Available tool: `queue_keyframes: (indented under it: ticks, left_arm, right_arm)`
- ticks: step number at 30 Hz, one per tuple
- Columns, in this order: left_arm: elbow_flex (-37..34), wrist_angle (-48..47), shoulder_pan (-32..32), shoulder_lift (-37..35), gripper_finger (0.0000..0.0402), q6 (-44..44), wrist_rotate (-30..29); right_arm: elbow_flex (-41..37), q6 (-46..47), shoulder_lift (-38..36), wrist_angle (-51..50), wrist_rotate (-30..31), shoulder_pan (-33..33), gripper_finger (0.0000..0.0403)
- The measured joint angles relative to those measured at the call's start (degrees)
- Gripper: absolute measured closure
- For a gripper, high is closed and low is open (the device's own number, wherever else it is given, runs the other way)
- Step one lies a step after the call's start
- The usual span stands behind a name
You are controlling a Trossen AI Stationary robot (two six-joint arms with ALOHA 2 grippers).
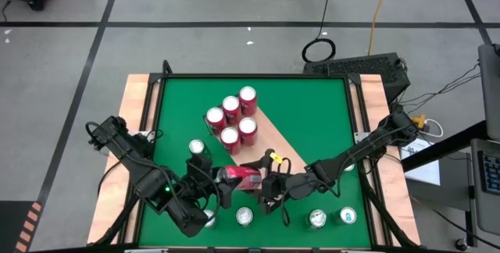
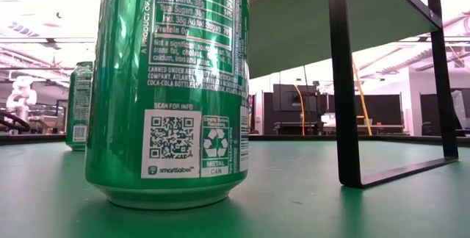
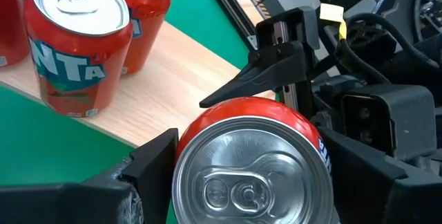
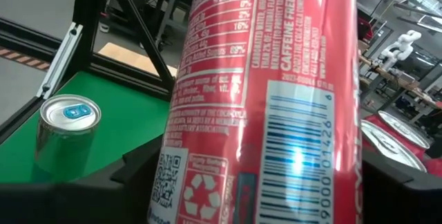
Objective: Place canned beverage on shelf
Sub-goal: Put the red soda can on the shelf aligned with the other red soda can
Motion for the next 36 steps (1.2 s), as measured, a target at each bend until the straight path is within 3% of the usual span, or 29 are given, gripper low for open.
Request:
queue_keyframes:
  ticks: [12, 18, 26, 33, 36]
  left_arm:
    - [0.00, 2.17, 0.17, 0.28, 0.0041, 5.66, 0.47]
    - [0.00, 2.80, 0.06, 0.31, 0.0013, 13.01, -0.69]
    - [0.00, 2.98, -0.79, -0.66, 0.0009, 28.94, -2.50]
    - [0.01, 4.36, -6.88, -5.20, 0.0008, 43.38, -11.15]
    - [0.04, 3.94, -11.08, -5.88, 0.0008, 48.42, -15.36]
  right_arm:
    - [-0.07, 0.54, 0.10, -1.88, -1.28, 0.19, 0.0105]
    - [-0.07, 1.52, 0.11, -1.52, -0.94, 0.20, 0.0107]
    - [-0.07, 3.02, -0.70, -0.52, -0.78, 0.20, 0.0108]
    - [-0.07, 5.15, -2.84, -1.75, -1.10, -0.02, 0.0108]
    - [-0.07, 6.93, -3.91, -3.49, -4.43, -0.09, 0.0108]
